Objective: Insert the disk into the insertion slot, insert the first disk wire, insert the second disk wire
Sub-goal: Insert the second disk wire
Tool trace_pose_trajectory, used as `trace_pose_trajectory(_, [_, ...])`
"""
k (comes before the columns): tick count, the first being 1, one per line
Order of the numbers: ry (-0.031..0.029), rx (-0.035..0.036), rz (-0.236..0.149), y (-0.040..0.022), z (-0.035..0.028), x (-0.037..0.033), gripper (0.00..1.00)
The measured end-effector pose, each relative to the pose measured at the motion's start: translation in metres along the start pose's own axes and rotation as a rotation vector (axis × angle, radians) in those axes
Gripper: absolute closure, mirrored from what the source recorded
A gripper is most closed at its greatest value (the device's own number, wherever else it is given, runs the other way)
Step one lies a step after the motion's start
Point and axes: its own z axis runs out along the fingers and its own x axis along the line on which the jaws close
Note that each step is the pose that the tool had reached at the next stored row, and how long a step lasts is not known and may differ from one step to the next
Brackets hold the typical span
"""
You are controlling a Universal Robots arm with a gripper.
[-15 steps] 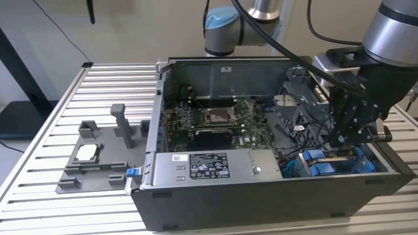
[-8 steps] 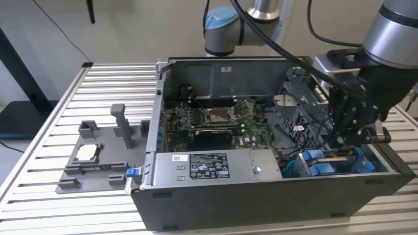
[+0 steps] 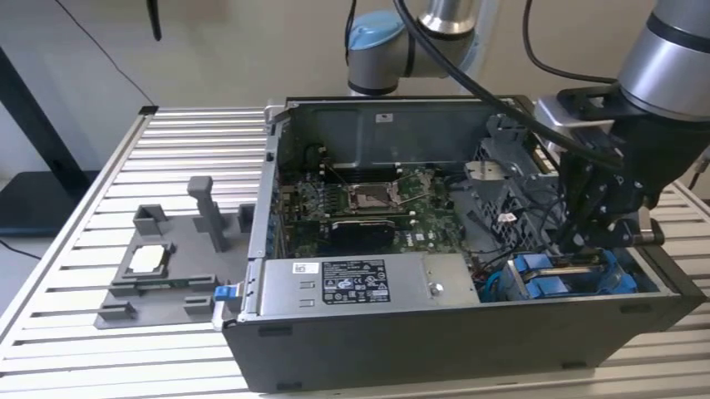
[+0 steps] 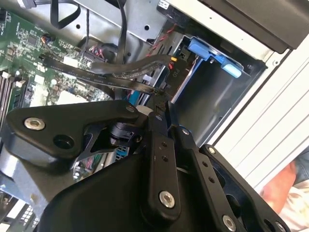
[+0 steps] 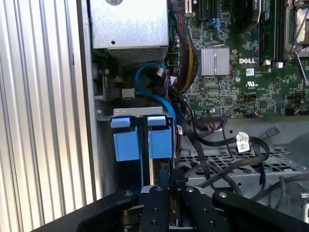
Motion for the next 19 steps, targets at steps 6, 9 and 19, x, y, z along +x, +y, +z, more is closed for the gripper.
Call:
trace_pose_trajectory(6, [0.0000,-0.0005,0.000,-0.0009,0.0043,0.0001,0.84])
trace_pose_trajectory(9, [0.0001,-0.0005,0.000,-0.0008,0.0059,0.0002,0.84])
trace_pose_trajectory(19, [-0.0001,-0.0005,0.000,-0.0008,0.0087,0.0003,0.84])
